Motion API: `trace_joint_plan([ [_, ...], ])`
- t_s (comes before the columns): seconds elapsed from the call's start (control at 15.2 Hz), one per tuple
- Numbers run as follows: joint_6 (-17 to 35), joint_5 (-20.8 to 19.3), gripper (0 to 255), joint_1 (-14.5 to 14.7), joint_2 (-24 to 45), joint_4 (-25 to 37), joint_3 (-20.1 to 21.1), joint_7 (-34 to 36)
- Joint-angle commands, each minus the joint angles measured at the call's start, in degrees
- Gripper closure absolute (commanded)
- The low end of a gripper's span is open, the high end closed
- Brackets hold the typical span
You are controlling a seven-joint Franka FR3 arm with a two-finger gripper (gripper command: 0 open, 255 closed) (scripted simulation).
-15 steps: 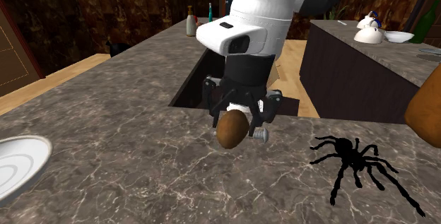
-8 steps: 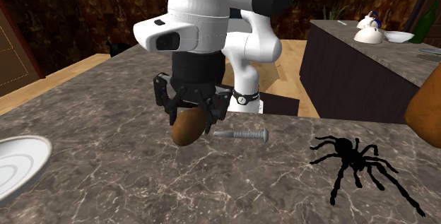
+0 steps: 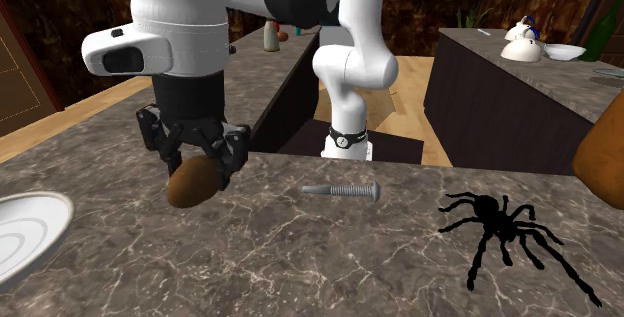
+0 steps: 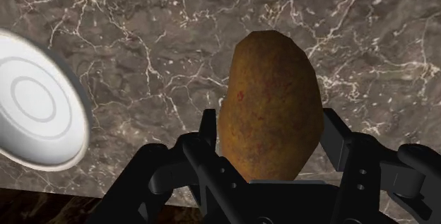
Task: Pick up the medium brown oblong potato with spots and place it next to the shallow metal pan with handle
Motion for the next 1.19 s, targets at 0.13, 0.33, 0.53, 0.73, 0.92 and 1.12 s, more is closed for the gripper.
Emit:
trace_joint_plan([
  [0.13, 0.0, 0.0, 255, -2.5, 4.2, 4.9, -2.7, -5.3],
  [0.33, -0.3, 0.3, 255, -4.1, 7.9, 9.4, -4.4, -8.9],
  [0.53, -1.0, 0.9, 255, -5.9, 12.0, 14.6, -5.8, -12.3],
  [0.73, -2.1, 1.7, 255, -7.7, 16.5, 20.5, -7.0, -15.8],
  [0.92, -2.3, 2.2, 255, -8.9, 19.8, 24.3, -7.7, -17.8],
  [1.12, -0.2, 2.2, 255, -8.9, 20.3, 22.6, -7.7, -17.6],
])
